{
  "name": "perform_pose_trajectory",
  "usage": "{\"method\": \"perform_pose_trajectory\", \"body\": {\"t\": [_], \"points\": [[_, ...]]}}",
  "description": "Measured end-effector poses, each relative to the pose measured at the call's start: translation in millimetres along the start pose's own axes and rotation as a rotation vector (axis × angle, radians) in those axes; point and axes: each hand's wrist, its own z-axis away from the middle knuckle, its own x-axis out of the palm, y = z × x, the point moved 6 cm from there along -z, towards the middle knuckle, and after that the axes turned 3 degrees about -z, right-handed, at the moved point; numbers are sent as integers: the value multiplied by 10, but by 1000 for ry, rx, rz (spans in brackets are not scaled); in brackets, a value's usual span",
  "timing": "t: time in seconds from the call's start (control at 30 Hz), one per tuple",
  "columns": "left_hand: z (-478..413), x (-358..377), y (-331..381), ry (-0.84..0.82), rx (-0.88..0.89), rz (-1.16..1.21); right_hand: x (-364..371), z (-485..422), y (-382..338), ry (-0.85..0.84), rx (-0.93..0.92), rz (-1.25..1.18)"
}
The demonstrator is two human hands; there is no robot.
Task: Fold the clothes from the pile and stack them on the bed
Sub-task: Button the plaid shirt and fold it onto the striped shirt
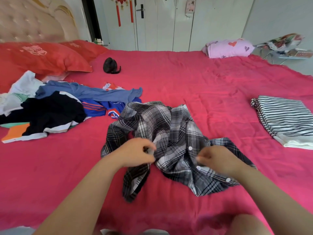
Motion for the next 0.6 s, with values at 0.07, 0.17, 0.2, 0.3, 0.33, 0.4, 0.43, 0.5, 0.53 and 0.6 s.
{"method": "perform_pose_trajectory", "body": {"t": [0.07, 0.17, 0.2, 0.3, 0.33, 0.4, 0.43, 0.5, 0.53, 0.6], "points": [[-133, -103, 190, 191, 45, 45, -70, -90, -35, 140, 38, -61], [-459, -67, 339, 350, 79, -82, -61, -258, -118, 215, 37, -69], [-575, -10, 352, 325, 65, -143, -35, -326, -123, 226, 53, -61], [-902, 207, 180, 113, -106, -367, 63, -513, -37, 224, 171, -81], [-964, 239, 107, 76, -145, -440, 108, -575, 10, 208, 203, -78], [-1021, 192, 26, 120, -161, -499, 145, -696, 83, 216, 197, -38], [-1027, 131, -9, 182, -156, -438, 113, -729, 103, 250, 182, -33], [-1021, -49, -108, 333, -167, -174, -18, -736, 126, 344, 183, -107], [-986, -172, -173, 417, -178, 44, -116, -722, 137, 411, 188, -175], [-830, -402, -250, 554, -152, 669, -371, -641, 113, 593, 160, -345]]}}
